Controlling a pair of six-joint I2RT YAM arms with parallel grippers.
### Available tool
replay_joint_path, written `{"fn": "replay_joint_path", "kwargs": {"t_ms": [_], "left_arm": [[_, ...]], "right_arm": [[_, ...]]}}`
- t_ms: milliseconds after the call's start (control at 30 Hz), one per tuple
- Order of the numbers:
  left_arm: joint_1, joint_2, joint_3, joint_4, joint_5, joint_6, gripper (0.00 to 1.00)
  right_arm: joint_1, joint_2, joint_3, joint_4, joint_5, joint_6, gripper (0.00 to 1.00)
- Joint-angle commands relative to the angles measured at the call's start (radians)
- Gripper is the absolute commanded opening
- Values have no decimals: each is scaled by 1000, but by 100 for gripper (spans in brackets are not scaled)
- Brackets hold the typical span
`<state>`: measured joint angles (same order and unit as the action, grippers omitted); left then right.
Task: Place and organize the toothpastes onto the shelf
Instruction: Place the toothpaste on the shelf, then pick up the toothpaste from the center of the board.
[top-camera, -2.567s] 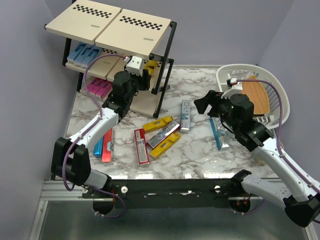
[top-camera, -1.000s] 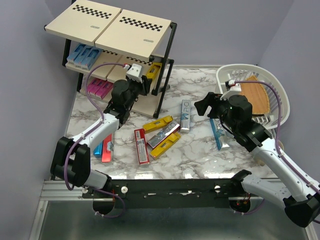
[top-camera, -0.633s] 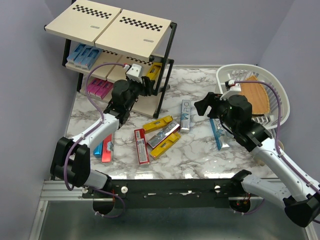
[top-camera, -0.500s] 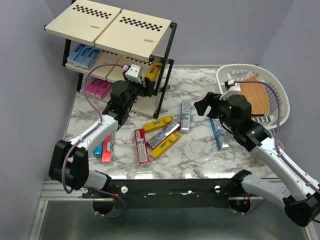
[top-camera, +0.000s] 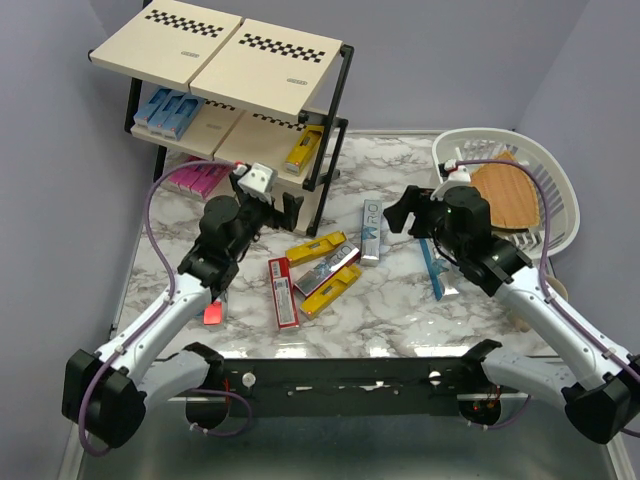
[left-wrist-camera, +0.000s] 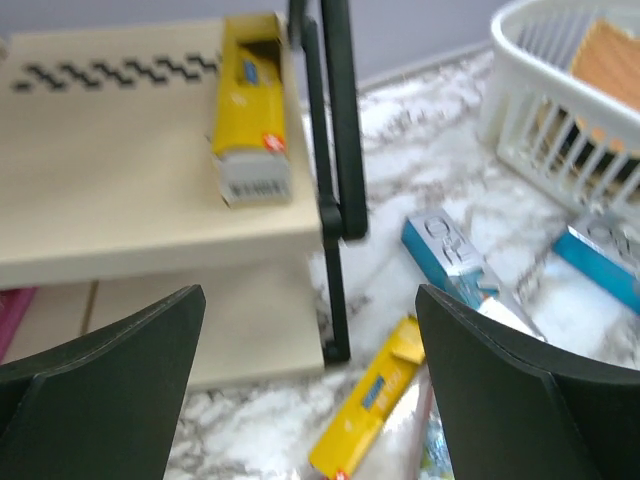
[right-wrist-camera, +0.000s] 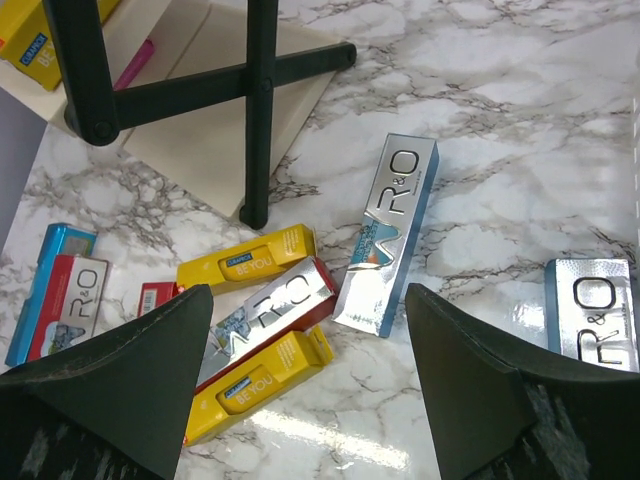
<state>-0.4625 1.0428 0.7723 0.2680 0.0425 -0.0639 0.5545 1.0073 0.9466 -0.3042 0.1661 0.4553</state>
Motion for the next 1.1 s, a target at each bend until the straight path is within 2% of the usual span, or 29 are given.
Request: {"fn": "replay_joint_path", "kwargs": {"t_ms": [0, 167, 300, 633, 833, 1067], "left_arm": [[-56, -92, -103, -197, 32, 27, 99], [-62, -135, -162, -297, 54, 19, 99], [-57, -98, -200, -274, 83, 59, 99], [36, 175, -72, -335, 292, 260, 99], [39, 324, 53, -490, 290, 397, 99], [38, 433, 91, -532, 244, 443, 96]], "right_arm": [[-5, 22, 3, -35, -23, 17, 86], [-5, 33, -12, -36, -37, 29, 86], [-5, 37, -22, -33, -53, 23, 86], [-5, 27, -42, -27, -99, -24, 86], [-5, 19, -55, -15, -96, -40, 86], [-5, 24, -54, -13, -96, -44, 86]]}}
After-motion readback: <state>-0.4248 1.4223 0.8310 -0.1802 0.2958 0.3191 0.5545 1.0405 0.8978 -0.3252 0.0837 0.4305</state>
